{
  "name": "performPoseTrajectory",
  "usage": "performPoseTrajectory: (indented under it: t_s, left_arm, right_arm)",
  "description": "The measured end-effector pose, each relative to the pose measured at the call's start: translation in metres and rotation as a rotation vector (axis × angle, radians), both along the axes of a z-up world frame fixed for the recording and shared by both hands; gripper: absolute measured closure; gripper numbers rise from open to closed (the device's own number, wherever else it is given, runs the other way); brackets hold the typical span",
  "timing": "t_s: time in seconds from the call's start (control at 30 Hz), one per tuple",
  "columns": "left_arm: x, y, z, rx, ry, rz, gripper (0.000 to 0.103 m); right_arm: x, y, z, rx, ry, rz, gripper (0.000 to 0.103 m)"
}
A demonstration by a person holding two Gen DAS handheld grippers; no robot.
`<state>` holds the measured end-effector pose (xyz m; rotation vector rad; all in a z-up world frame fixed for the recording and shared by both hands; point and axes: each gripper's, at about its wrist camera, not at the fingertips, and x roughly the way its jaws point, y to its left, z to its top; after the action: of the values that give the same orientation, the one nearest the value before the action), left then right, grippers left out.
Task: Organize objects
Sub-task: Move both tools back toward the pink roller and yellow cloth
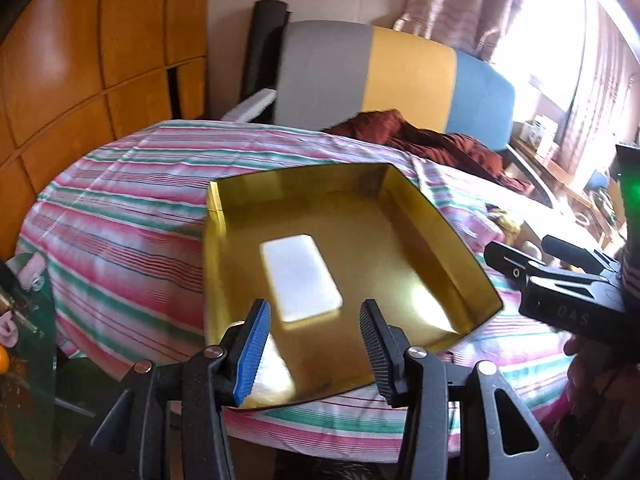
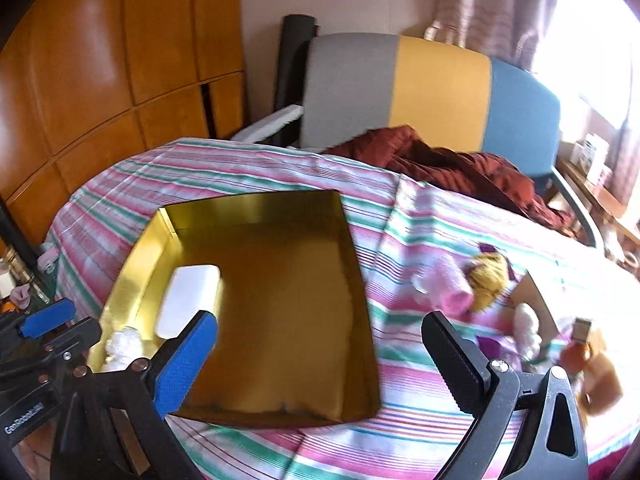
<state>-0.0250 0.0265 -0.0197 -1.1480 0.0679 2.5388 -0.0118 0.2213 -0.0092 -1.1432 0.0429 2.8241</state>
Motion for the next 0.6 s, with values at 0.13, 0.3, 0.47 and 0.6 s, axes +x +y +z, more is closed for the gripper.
performPoseTrajectory:
  t_s: [0.13,0.3,0.47,0.6]
  left_arm:
    - [0.004,0.021,0.000,0.001,-0.007,-0.060,0.056]
    - [0.008,0.045,0.001,-0.007,-0.013,-0.122,0.056]
    - [0.011,0.066,-0.001,-0.021,-0.021,-0.172,0.056]
    - [0.014,0.084,-0.004,-0.034,-0.027,-0.228,0.056]
  right_arm:
    - [0.010,0.027,-0.005,-0.010,-0.015,-0.072,0.000]
    - [0.024,0.066,-0.012,-0.031,-0.028,-0.167,0.000]
    - [0.040,0.106,-0.018,-0.050,-0.041,-0.259,0.000]
    - [0.052,0.135,-0.021,-0.045,-0.046,-0.322,0.000]
